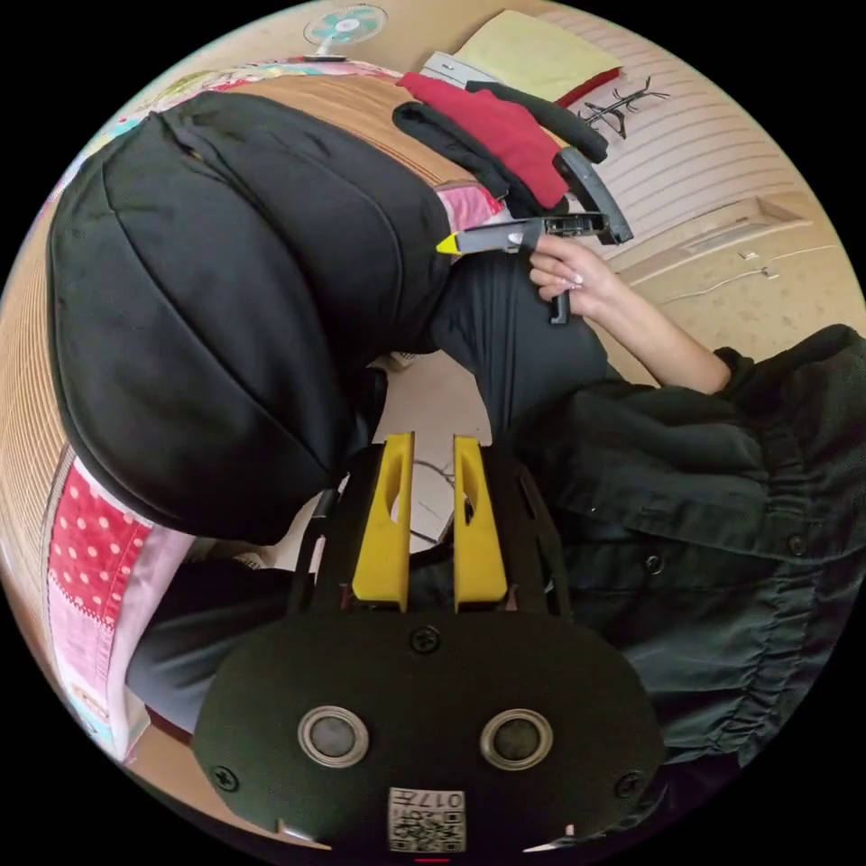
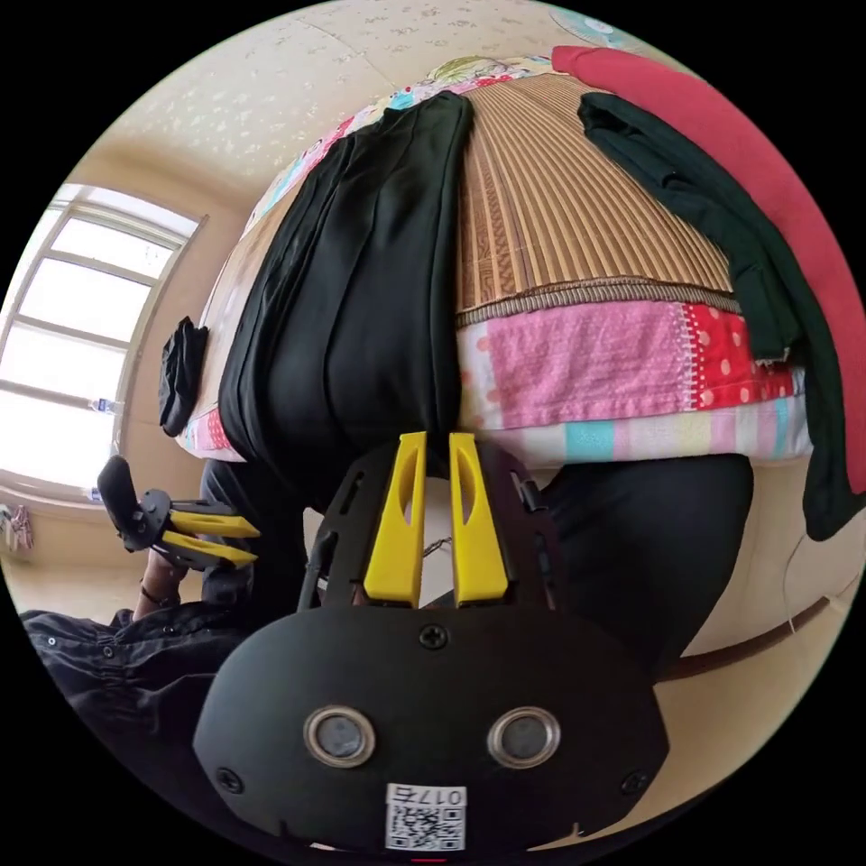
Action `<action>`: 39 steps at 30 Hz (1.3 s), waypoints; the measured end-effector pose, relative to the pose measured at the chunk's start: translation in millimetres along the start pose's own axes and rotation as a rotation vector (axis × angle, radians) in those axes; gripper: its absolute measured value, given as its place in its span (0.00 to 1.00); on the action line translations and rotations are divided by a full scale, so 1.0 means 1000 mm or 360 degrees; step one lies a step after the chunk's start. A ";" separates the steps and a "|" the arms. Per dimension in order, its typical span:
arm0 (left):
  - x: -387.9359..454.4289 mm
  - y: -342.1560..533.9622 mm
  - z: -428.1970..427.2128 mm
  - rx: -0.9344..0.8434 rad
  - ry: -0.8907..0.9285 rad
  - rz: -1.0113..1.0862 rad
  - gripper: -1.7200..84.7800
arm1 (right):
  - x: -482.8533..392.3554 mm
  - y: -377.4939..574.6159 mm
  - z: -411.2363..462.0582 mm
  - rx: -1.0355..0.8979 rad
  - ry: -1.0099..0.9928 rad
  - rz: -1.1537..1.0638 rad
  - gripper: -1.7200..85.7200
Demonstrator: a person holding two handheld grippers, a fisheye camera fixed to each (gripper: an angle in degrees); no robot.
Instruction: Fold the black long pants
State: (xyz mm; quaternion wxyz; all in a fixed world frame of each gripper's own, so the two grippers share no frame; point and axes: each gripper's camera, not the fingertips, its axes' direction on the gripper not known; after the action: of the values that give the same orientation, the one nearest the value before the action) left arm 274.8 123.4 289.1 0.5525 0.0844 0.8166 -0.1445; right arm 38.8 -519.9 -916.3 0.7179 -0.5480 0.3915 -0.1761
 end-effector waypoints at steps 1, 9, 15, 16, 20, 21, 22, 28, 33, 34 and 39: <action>-0.004 0.003 -0.019 0.0094 0.0029 -0.0015 0.11 | -0.001 0.001 -0.003 -0.0009 0.0002 -0.0019 0.07; -0.047 0.035 -0.116 0.0691 0.0508 -0.0146 0.13 | 0.032 0.042 -0.119 0.0501 -0.0922 -0.0426 0.05; -0.066 0.040 -0.123 0.0600 0.0371 -0.0356 0.15 | 0.071 0.044 -0.112 0.0190 -0.0231 -0.0014 0.05; -0.067 0.042 -0.126 0.0599 0.0378 -0.0366 0.15 | 0.065 0.048 -0.116 0.0226 -0.0306 -0.0079 0.05; -0.065 0.042 -0.143 0.0636 0.0413 -0.0395 0.15 | 0.013 0.066 -0.116 0.0348 -0.0595 -0.0379 0.05; -0.065 0.040 -0.147 0.0645 0.0430 -0.0393 0.15 | 0.000 0.064 -0.108 0.0325 -0.0610 -0.0402 0.05; -0.064 0.034 -0.154 0.0663 0.0476 -0.0380 0.16 | -0.006 0.063 -0.104 0.0311 -0.0623 -0.0410 0.05; -0.073 -0.011 -0.192 0.0833 0.0712 -0.0371 0.22 | -0.066 0.049 -0.043 0.0152 -0.0748 -0.0575 0.05; -0.093 -0.035 -0.191 0.0729 0.0734 -0.0462 0.19 | -0.108 0.049 -0.004 0.0029 -0.0708 -0.0724 0.05; -0.093 -0.037 -0.190 0.0706 0.0717 -0.0475 0.15 | -0.110 0.050 -0.001 0.0023 -0.0695 -0.0738 0.06; -0.096 -0.029 -0.187 0.0683 0.0702 -0.0462 0.05 | -0.083 0.046 0.013 -0.0171 -0.0758 -0.0849 0.06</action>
State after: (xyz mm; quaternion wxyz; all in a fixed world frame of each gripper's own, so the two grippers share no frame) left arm 138.4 159.7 447.6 0.3058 0.1110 0.8708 -0.3685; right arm -11.9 -439.3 -927.0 0.6878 -0.6936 0.0652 -0.2040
